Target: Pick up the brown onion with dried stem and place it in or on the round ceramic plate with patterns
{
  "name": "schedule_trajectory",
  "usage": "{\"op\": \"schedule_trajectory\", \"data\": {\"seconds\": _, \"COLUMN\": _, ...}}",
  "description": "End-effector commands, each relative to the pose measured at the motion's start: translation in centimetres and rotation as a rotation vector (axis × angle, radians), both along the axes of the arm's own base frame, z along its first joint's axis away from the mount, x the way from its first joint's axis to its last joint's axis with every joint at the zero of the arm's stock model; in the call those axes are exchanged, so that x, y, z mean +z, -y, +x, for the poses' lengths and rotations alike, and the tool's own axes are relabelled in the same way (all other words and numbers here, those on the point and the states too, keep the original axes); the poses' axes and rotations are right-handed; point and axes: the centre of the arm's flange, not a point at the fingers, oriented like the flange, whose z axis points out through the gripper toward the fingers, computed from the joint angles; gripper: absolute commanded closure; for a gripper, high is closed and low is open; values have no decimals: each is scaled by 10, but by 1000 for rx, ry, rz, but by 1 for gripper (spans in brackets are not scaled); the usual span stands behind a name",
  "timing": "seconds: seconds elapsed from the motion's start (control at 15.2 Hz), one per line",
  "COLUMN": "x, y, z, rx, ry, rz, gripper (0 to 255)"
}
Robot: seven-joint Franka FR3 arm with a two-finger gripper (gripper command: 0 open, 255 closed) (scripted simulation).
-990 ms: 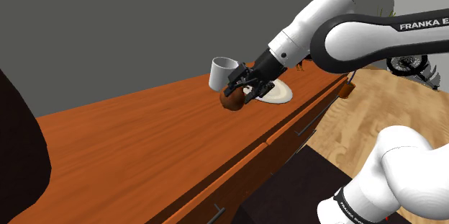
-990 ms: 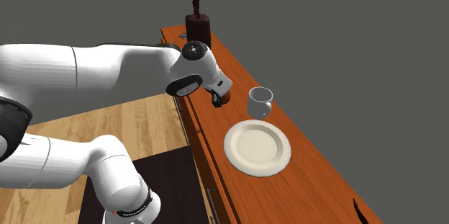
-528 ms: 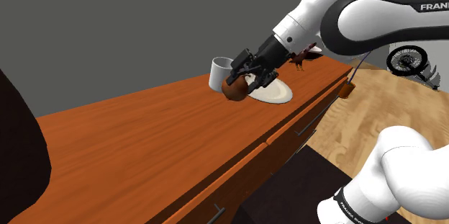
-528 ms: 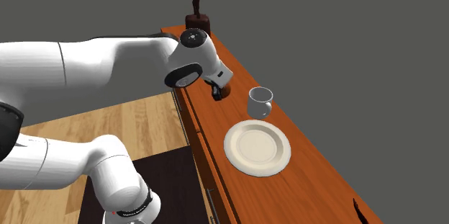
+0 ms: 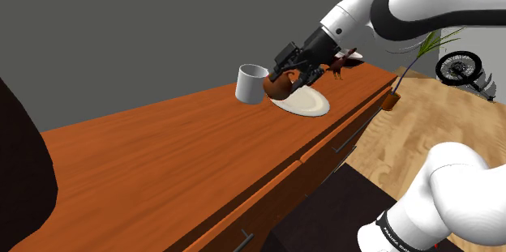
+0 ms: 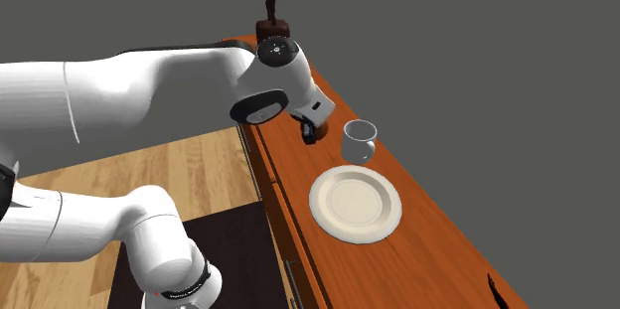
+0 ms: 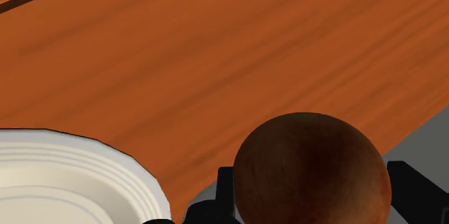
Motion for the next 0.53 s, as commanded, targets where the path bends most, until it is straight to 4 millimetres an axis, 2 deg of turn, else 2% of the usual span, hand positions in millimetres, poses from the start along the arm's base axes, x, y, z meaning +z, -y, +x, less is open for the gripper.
{"op": "schedule_trajectory", "data": {"seconds": 0.0, "x": -1, "y": 25, "z": 5, "rx": 1, "ry": 0, "rz": 0, "gripper": 255}}
{"op": "schedule_trajectory", "data": {"seconds": 0.46, "x": 0, "y": 115, "z": 23, "rx": 1, "ry": 0, "rz": 0, "gripper": 255}}
